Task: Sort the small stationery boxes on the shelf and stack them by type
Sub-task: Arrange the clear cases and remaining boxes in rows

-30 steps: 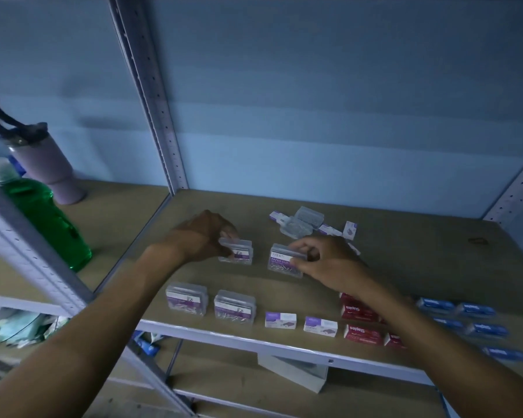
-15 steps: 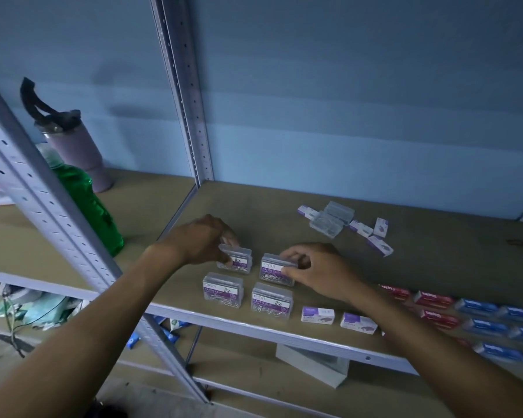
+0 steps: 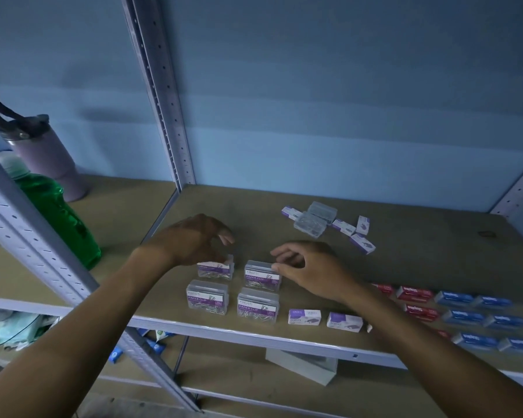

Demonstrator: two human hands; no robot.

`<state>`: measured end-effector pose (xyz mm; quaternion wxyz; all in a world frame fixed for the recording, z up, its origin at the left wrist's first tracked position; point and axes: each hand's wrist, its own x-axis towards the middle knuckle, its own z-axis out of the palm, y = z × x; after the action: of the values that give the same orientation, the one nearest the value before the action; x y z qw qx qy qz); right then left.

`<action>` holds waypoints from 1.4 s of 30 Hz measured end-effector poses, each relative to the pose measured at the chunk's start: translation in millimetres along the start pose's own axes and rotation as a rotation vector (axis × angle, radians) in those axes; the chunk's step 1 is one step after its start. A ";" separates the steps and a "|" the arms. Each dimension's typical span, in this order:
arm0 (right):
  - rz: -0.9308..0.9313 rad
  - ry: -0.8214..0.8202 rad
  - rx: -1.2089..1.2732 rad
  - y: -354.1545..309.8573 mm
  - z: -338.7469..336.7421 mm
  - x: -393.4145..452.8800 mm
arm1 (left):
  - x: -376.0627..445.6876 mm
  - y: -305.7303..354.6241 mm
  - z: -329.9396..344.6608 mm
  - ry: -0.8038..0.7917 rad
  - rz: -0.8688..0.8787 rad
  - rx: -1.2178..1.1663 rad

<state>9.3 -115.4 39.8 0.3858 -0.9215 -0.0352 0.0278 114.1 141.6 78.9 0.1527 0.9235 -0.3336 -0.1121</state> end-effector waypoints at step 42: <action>0.306 0.343 -0.489 130.8 -89.6 -4.0 | 209.0 146.5 103.1 0.218 0.232 0.181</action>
<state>18.1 -270.8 9.4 0.1447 -0.9727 0.1634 -0.0791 154.2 -122.7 13.5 0.1160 0.8954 -0.4282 0.0377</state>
